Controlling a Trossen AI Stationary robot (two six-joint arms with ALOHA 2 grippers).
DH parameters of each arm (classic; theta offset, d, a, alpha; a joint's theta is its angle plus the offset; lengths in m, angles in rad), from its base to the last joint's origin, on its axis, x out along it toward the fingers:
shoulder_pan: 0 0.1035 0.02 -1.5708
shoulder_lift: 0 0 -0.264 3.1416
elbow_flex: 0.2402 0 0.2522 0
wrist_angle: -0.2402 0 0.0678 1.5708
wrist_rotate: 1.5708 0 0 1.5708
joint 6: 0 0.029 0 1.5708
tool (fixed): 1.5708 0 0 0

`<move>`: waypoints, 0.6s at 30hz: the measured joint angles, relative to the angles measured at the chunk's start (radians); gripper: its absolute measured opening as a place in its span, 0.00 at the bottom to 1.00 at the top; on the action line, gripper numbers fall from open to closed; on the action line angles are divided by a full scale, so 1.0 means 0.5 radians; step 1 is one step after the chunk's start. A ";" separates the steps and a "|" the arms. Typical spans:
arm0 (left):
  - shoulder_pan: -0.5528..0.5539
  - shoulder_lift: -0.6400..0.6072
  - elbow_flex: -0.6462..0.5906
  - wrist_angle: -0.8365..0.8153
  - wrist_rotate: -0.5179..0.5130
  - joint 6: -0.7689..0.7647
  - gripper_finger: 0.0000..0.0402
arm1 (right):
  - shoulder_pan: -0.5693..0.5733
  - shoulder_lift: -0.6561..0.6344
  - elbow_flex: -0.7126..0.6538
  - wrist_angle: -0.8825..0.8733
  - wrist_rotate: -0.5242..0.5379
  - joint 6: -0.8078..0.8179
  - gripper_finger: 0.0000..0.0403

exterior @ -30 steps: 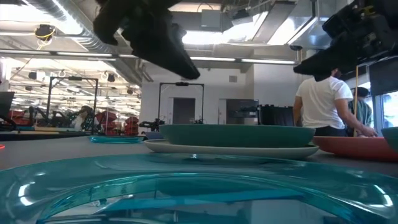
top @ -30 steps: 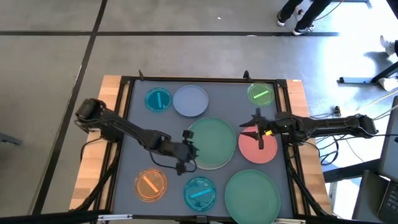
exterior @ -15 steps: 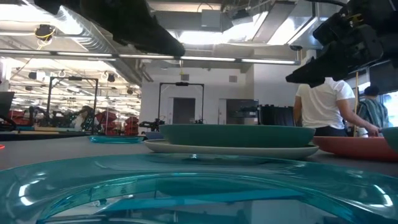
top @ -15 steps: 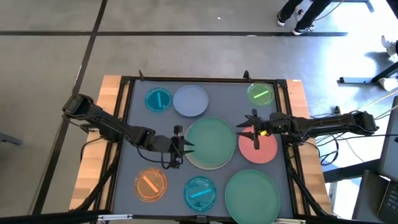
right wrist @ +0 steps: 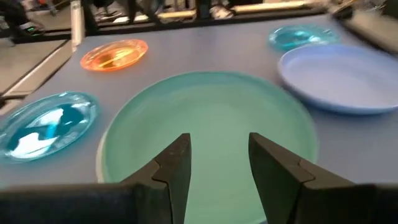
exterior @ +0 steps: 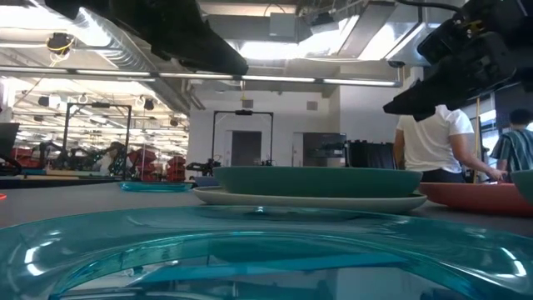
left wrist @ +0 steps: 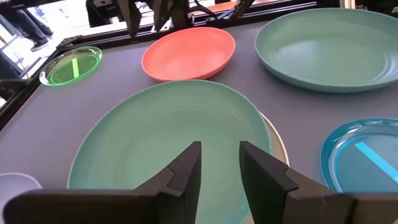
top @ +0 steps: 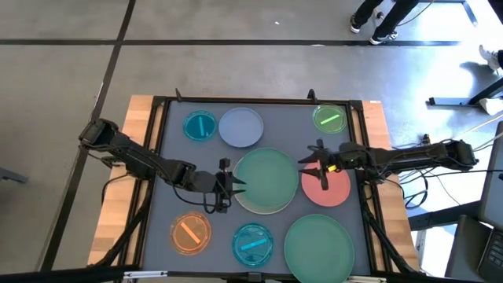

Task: Stack plastic plates
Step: Stack the green plate on top of the green plate

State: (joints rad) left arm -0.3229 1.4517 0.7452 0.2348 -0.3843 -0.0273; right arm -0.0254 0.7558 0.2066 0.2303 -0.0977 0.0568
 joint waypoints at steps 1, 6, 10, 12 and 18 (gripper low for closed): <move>0.000 0.000 0.000 0.000 0.000 -0.014 0.25 | 0.000 0.011 0.000 -0.004 -0.027 0.021 0.38; 0.000 0.001 0.000 -0.002 0.000 -0.048 0.25 | 0.000 0.100 0.047 -0.059 -0.054 0.047 0.38; 0.000 0.001 0.000 -0.003 -0.001 -0.050 0.25 | 0.000 0.180 0.180 -0.171 -0.055 0.042 0.38; 0.000 0.001 0.000 -0.004 0.000 -0.055 0.25 | 0.000 0.215 0.265 -0.290 -0.060 0.029 0.38; -0.002 0.001 0.000 -0.037 0.000 -0.100 0.25 | 0.006 0.265 0.497 -0.674 -0.164 0.017 0.38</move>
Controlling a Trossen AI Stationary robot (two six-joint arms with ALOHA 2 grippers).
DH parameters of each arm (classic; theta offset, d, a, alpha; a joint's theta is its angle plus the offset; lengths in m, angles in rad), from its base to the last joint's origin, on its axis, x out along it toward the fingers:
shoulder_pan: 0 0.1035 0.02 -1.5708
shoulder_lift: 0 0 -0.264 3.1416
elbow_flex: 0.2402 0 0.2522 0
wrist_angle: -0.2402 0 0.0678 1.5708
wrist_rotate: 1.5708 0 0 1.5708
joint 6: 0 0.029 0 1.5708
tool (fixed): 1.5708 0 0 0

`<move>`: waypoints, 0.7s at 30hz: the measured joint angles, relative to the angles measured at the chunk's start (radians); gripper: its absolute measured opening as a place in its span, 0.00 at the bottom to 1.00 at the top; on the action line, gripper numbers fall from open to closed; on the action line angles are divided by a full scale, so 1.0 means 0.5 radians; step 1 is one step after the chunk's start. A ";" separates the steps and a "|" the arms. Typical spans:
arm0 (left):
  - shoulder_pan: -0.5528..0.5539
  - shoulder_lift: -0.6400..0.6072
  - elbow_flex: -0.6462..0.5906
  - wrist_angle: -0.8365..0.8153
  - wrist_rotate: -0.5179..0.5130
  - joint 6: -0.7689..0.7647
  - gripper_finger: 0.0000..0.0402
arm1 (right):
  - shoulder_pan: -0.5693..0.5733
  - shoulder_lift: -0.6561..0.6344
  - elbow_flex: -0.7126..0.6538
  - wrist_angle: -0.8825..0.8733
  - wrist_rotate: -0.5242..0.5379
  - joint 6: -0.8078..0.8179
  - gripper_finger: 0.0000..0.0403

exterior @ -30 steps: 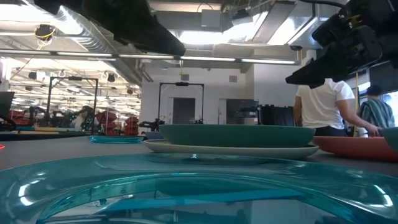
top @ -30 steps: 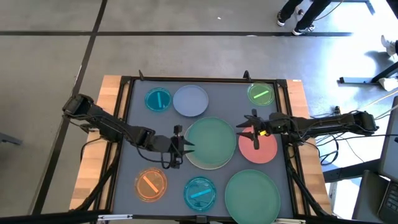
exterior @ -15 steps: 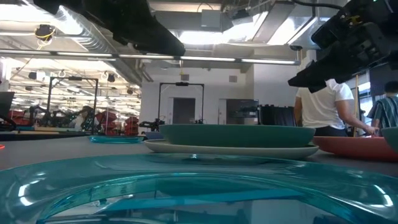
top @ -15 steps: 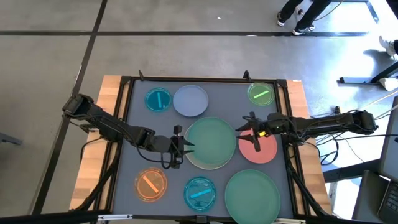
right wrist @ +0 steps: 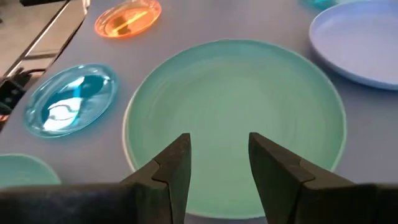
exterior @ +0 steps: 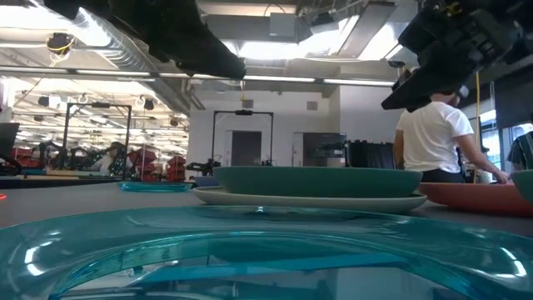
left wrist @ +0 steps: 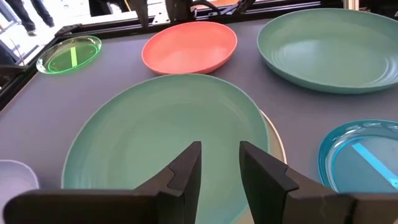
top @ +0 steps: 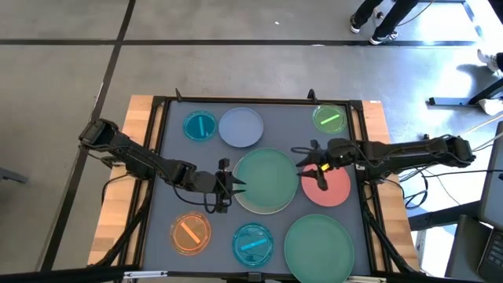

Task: Stack plastic plates
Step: Stack the green plate on top of the green plate

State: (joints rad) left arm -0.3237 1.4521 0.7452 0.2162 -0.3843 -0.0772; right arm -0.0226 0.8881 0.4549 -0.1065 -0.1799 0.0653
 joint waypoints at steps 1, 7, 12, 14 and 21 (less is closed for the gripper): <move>0.000 0.000 0.000 0.001 0.000 0.000 0.25 | 0.021 0.001 0.020 -0.031 -0.002 0.012 0.38; 0.000 0.001 0.000 0.002 0.000 -0.002 0.25 | 0.287 0.001 0.069 -0.111 0.082 0.067 0.38; 0.000 0.001 0.000 0.002 0.000 -0.005 0.25 | 0.541 0.001 0.098 -0.247 0.283 0.165 0.38; 0.000 0.001 0.000 0.002 0.000 -0.006 0.25 | 0.624 0.001 0.118 -0.312 0.329 0.223 0.38; 0.000 0.001 0.000 0.003 0.000 -0.007 0.25 | 0.806 0.001 0.182 -0.528 0.357 0.475 0.38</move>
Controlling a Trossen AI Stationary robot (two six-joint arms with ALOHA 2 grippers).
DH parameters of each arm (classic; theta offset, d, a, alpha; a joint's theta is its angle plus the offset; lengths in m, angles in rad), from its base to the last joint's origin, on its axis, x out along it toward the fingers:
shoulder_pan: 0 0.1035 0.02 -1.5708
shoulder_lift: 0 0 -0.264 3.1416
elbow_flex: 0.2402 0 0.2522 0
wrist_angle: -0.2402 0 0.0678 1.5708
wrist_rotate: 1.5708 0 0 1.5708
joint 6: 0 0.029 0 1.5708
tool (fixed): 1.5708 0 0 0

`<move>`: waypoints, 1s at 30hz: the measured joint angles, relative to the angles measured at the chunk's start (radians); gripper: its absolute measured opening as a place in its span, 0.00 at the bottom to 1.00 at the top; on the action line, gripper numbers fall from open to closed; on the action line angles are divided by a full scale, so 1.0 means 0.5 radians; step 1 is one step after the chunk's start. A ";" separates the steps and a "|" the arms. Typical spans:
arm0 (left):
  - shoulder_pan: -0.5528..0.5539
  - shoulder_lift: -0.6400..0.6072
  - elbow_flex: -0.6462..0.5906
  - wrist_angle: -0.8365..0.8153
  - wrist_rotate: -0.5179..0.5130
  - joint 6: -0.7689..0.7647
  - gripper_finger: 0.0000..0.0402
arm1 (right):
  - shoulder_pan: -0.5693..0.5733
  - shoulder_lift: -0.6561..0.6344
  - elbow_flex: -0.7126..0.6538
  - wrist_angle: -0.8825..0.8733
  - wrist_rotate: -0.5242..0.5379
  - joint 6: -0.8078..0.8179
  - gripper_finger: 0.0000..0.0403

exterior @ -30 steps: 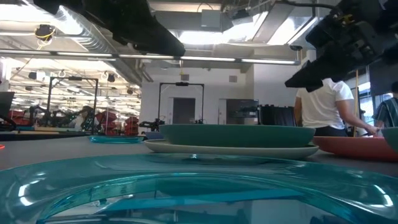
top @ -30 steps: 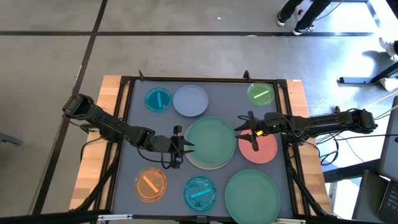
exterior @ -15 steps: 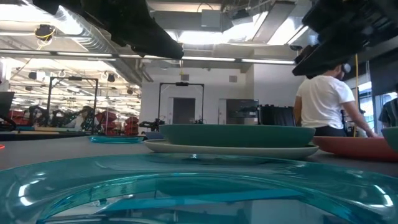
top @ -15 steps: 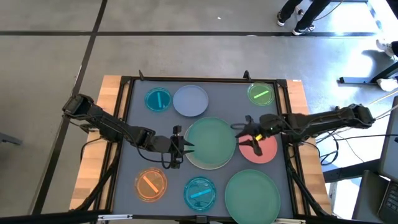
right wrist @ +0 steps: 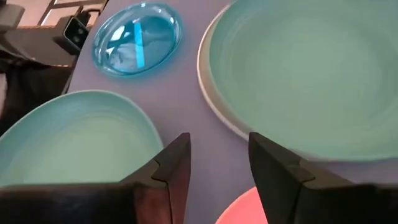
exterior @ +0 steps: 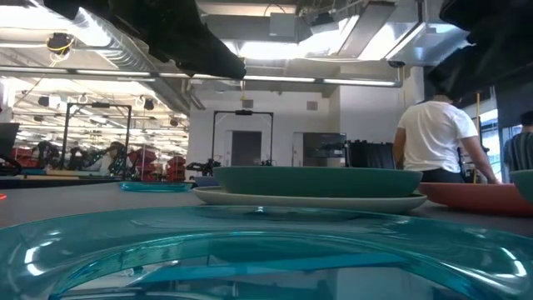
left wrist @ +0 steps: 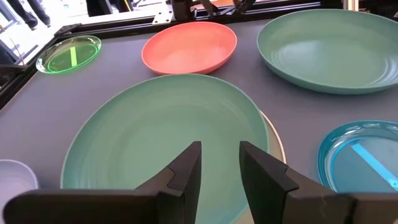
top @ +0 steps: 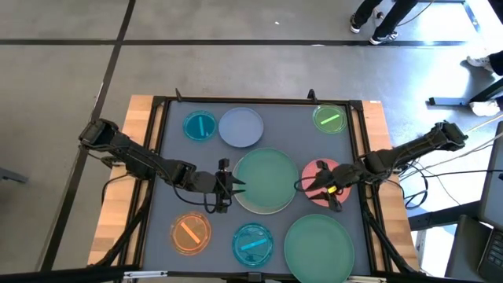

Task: Stack plastic plates
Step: Stack the green plate on top of the green plate

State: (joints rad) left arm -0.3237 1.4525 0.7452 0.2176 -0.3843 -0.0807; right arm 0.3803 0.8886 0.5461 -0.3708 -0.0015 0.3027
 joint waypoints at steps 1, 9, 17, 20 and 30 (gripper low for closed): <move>0.000 0.000 0.000 0.001 0.000 -0.010 0.25 | 0.017 0.000 0.000 -0.023 -0.001 0.056 0.38; 0.000 0.001 0.000 0.001 0.000 -0.049 0.25 | 0.194 0.011 0.000 -0.067 -0.052 0.316 0.38; -0.001 0.001 0.001 0.001 0.000 -0.050 0.25 | 0.302 0.273 0.000 0.090 0.015 0.315 0.38; -0.001 0.001 0.001 0.001 0.000 -0.050 0.25 | 0.301 0.407 0.012 0.161 -0.026 0.266 0.38; -0.001 0.001 0.002 0.001 0.000 -0.050 0.25 | 0.301 0.734 0.313 -0.054 -0.087 0.163 0.38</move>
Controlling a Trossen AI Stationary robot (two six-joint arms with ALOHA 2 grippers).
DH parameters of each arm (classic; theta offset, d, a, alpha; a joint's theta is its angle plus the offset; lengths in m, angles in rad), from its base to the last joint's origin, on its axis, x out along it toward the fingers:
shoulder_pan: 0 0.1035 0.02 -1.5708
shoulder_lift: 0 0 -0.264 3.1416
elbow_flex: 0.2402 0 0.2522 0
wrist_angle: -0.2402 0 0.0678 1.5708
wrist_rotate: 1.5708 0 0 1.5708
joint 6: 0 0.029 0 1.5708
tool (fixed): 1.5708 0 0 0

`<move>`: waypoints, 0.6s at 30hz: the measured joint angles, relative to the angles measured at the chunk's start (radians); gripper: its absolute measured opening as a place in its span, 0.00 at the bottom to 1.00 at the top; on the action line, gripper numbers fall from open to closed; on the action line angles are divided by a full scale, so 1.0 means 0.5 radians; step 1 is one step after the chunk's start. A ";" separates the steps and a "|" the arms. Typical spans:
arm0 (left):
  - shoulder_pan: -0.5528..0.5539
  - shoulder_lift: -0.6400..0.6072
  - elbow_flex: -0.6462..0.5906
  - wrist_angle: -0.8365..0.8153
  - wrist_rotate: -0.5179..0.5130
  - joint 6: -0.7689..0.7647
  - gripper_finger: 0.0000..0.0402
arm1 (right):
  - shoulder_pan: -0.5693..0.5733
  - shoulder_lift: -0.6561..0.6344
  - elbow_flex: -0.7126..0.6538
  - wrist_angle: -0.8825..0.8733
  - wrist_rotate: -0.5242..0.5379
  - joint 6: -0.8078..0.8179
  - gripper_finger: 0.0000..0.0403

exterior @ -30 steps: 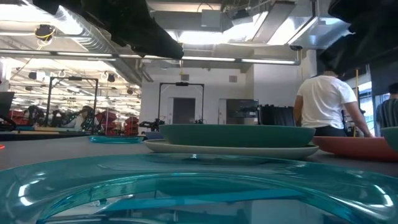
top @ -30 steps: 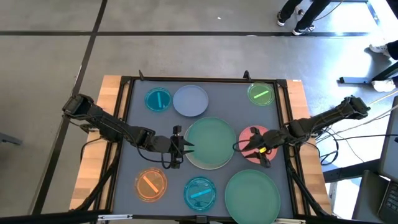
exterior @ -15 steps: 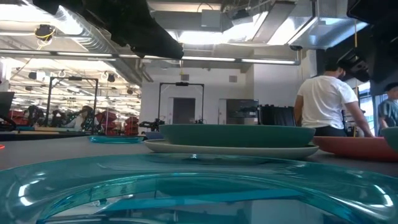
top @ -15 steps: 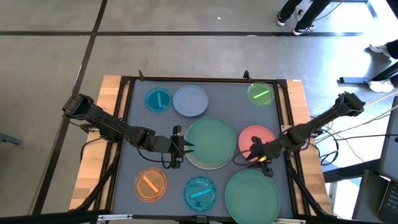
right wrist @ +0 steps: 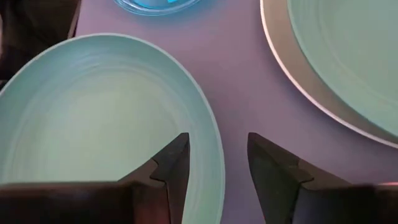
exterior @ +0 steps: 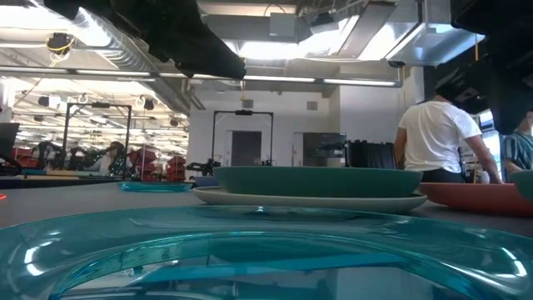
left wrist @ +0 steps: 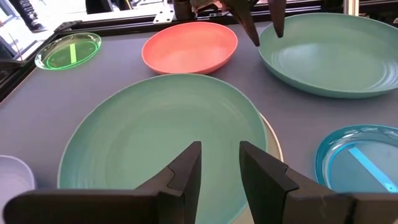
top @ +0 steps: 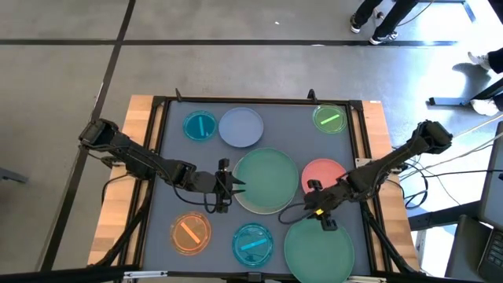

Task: Stack plastic plates
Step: Stack the green plate on top of the green plate

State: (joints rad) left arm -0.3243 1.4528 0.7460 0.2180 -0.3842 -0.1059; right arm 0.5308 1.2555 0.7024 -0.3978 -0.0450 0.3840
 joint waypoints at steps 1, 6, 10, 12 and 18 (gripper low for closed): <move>0.000 0.000 0.000 0.000 0.002 0.000 0.25 | 0.000 0.014 0.013 -0.013 0.000 0.000 0.38; 0.000 0.000 0.000 -0.001 0.005 -0.020 0.25 | 0.000 0.038 0.021 -0.057 0.000 0.003 0.38; 0.000 0.000 0.000 -0.003 0.005 -0.035 0.25 | 0.000 0.038 0.021 -0.084 0.000 0.006 0.38; 0.000 0.000 0.000 -0.003 0.007 -0.036 0.25 | 0.000 0.038 0.021 -0.096 -0.006 0.021 0.38; 0.000 0.000 0.000 -0.003 0.008 -0.035 0.25 | 0.000 0.038 0.006 -0.092 -0.089 0.084 0.38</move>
State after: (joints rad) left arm -0.3241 1.4528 0.7460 0.2164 -0.3801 -0.1234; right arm 0.5308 1.2743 0.7055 -0.4438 -0.0893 0.4260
